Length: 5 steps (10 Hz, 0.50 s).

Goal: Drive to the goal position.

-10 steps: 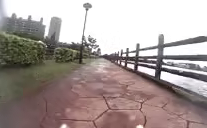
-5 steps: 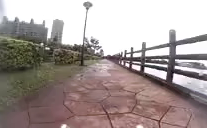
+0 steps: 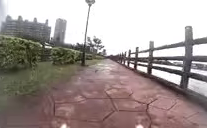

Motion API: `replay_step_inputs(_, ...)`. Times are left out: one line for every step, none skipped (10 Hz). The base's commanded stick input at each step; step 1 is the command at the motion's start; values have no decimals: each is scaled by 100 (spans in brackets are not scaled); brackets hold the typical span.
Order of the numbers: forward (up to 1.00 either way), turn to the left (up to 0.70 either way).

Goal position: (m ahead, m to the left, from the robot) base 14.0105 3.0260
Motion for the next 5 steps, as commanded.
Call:
replay_step_inputs(85, 1)
replay_step_inputs(85, 1)
replay_step_inputs(85, 1)
replay_step_inputs(85, 1)
replay_step_inputs(85, 1)
